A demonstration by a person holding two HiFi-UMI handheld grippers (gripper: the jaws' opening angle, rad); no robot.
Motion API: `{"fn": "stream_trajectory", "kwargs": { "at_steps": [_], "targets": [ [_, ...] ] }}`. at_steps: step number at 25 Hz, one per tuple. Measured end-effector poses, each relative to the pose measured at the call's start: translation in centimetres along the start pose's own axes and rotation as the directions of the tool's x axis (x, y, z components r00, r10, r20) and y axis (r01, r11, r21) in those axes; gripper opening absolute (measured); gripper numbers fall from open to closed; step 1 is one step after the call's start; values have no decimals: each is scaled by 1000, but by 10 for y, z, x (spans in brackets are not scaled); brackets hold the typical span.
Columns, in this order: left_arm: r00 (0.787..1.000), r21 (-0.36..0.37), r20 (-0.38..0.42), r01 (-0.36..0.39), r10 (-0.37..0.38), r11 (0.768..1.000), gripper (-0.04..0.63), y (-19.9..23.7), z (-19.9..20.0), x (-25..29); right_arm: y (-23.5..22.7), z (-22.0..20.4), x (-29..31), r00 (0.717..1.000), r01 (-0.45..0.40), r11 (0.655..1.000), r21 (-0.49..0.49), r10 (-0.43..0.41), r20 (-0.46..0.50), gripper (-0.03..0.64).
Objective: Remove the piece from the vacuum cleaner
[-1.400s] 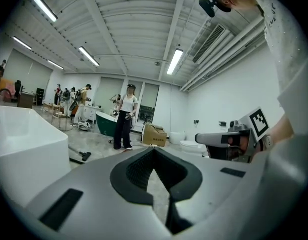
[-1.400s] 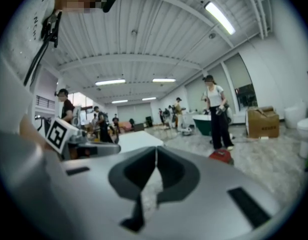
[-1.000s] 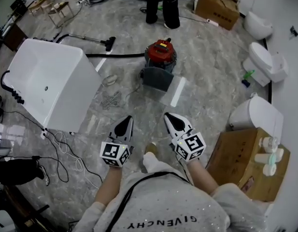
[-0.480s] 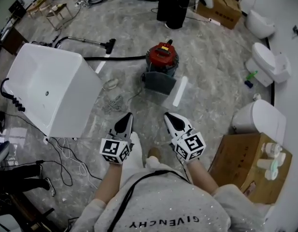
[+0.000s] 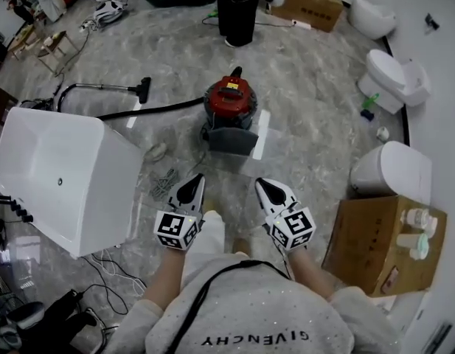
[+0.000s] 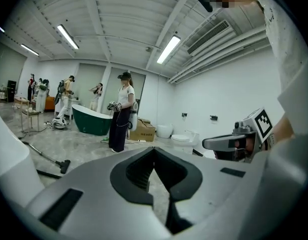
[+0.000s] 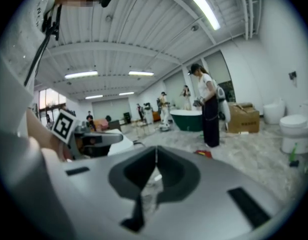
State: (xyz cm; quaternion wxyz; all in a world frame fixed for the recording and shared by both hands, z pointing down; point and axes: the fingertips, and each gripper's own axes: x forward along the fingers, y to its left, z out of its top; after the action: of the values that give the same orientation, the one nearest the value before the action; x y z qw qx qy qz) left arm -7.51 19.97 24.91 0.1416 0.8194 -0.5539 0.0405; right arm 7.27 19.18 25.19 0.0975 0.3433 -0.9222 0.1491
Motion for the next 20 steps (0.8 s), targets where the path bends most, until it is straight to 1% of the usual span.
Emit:
{"fn": "stream_trajectory", "kwargs": {
  "at_steps": [7,11,16,20],
  "targets": [
    [995,0,-45,93,-93,996,23,48,6,52,-20,10,58,998,64,998,25,-63,-22,15],
    [989,-16,-79,125,-126,992,23,67,2,72,-26,4,83,994,87,996,20,-85,-74,15],
    [977,-36,-117,178,-181,983,23,81,-8,99,-41,-3,108,987,118,992,33,-114,-114,15],
    [960,-37,-146,236,-239,971,23,88,-15,118,-55,-5,124,981,153,988,30,-148,-129,15]
  ]
}}
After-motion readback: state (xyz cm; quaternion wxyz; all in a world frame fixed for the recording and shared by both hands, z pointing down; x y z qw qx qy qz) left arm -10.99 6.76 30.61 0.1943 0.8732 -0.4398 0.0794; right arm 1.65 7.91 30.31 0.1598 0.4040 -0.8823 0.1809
